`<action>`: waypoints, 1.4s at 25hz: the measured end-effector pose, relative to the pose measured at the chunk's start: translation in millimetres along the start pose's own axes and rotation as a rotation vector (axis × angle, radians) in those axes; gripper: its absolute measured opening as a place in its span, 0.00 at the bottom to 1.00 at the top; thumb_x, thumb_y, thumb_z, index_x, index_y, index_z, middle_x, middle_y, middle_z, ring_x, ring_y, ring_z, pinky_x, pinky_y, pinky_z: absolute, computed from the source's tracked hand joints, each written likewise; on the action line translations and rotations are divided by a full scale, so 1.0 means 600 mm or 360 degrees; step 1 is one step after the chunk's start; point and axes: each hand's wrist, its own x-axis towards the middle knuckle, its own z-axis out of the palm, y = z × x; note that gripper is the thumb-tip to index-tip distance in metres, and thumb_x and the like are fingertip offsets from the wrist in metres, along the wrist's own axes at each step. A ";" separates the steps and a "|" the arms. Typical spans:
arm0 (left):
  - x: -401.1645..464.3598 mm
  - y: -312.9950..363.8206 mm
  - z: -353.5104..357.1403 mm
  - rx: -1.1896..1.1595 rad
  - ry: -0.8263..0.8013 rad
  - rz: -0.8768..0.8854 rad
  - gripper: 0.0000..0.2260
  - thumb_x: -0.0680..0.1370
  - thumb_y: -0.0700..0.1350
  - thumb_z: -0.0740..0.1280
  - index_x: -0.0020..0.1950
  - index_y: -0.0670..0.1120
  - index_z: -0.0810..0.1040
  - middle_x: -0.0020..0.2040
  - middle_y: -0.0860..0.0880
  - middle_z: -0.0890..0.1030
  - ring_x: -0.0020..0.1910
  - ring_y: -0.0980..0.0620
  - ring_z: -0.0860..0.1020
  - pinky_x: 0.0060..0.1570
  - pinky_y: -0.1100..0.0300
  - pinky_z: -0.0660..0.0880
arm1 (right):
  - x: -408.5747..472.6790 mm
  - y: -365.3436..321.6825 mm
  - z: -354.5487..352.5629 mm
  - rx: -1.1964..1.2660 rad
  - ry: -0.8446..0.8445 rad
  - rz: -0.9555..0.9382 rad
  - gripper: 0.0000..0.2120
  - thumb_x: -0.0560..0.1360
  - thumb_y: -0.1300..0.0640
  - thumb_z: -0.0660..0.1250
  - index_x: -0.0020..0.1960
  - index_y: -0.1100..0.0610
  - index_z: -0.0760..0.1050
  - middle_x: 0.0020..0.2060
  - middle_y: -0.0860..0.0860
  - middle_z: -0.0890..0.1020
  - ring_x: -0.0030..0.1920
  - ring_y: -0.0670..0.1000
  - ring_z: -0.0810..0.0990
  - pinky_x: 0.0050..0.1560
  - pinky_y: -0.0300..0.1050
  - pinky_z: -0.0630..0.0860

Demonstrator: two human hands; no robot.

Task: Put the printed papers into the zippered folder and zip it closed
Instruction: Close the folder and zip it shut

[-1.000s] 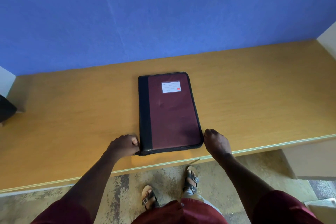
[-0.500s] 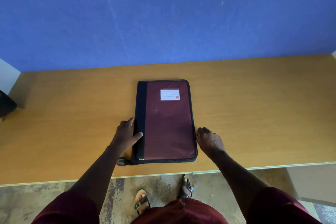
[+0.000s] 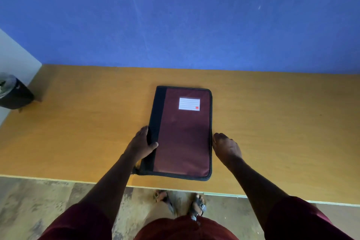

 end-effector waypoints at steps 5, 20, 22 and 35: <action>0.014 0.000 0.001 0.0030 0.0052 0.0036 0.41 0.79 0.57 0.66 0.82 0.45 0.44 0.82 0.46 0.49 0.81 0.47 0.50 0.76 0.48 0.60 | 0.034 0.005 -0.015 -0.0028 0.0031 -0.0052 0.06 0.81 0.54 0.57 0.52 0.55 0.72 0.46 0.53 0.80 0.43 0.59 0.82 0.39 0.49 0.77; 0.201 0.075 -0.103 0.0058 -0.0107 0.0155 0.49 0.76 0.60 0.69 0.81 0.45 0.36 0.82 0.46 0.39 0.81 0.46 0.43 0.77 0.48 0.57 | 0.159 -0.007 -0.062 -0.0114 0.0017 0.0084 0.06 0.81 0.54 0.61 0.57 0.51 0.71 0.48 0.49 0.78 0.43 0.54 0.82 0.36 0.45 0.73; 0.222 0.089 -0.108 0.0059 -0.0109 0.0175 0.52 0.74 0.62 0.70 0.81 0.46 0.36 0.81 0.45 0.38 0.80 0.43 0.41 0.76 0.44 0.56 | 0.169 -0.004 -0.067 -0.0097 0.0028 0.0067 0.05 0.81 0.55 0.61 0.56 0.51 0.70 0.46 0.48 0.78 0.41 0.53 0.82 0.36 0.46 0.75; 0.283 0.147 -0.114 0.0194 -0.0232 0.0059 0.59 0.68 0.59 0.78 0.80 0.55 0.34 0.78 0.41 0.29 0.79 0.33 0.41 0.71 0.31 0.59 | 0.164 0.025 -0.057 0.0900 0.0042 0.0215 0.15 0.71 0.65 0.73 0.56 0.55 0.79 0.48 0.50 0.82 0.47 0.50 0.81 0.41 0.41 0.80</action>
